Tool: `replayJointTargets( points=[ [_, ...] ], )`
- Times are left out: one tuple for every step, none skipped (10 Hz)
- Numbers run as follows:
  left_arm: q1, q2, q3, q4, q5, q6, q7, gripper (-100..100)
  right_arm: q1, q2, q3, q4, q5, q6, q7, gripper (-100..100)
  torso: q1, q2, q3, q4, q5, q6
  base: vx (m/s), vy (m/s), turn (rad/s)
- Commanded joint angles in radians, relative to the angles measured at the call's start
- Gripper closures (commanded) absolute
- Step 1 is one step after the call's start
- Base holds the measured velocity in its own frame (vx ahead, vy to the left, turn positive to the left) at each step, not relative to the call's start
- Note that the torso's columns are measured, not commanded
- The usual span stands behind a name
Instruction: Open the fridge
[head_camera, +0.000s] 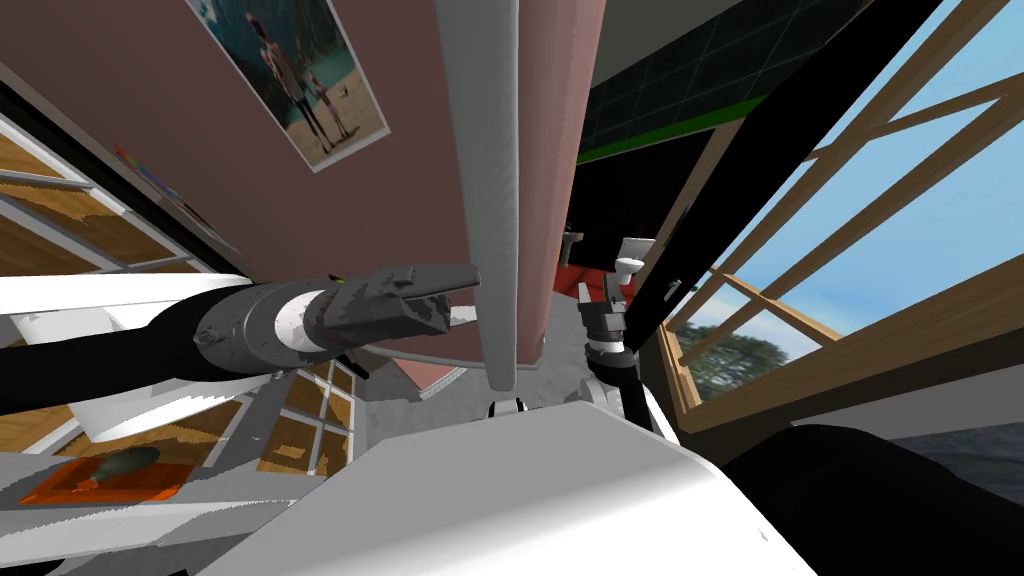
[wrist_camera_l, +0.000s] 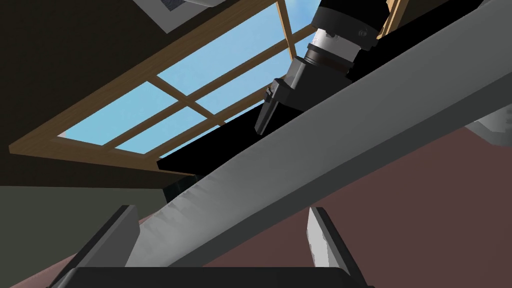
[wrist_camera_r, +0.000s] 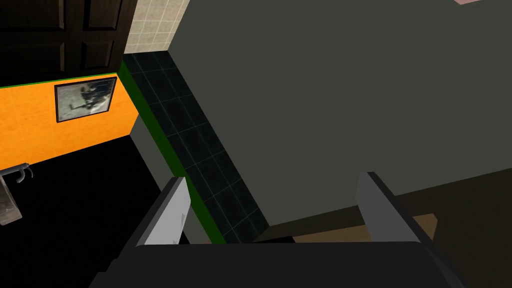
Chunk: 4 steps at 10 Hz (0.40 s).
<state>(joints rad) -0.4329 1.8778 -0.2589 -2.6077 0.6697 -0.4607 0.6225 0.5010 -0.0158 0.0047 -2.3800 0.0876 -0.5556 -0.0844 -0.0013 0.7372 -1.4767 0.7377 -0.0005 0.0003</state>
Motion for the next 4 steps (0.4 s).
replayJointTargets(
  points=[
    [0.000,0.000,0.000,0.000,0.000,0.000,0.000,0,0.000,0.000,0.000,0.000,0.000,0.000,0.000,0,0.000,0.000,0.000,0.000,0.000,0.000,0.000,0.000,0.000],
    [0.000,0.000,0.000,0.000,0.000,0.000,0.000,0,0.000,0.000,0.000,0.000,0.000,0.000,0.000,0,0.001,0.000,0.000,0.000,0.000,0.000,0.000,0.000,0.000],
    [0.000,0.000,0.000,0.000,0.000,0.000,0.000,0,0.000,0.000,0.000,0.000,0.000,0.000,0.000,0,0.001,0.001,0.000,0.000,0.000,0.000,0.000,0.000,0.000],
    [0.000,0.000,0.000,0.000,0.000,0.000,0.000,0,0.000,0.000,0.000,0.000,0.000,0.000,0.000,0,0.001,0.001,0.001,0.000,0.000,0.000,0.000,0.000,0.000]
  ],
)
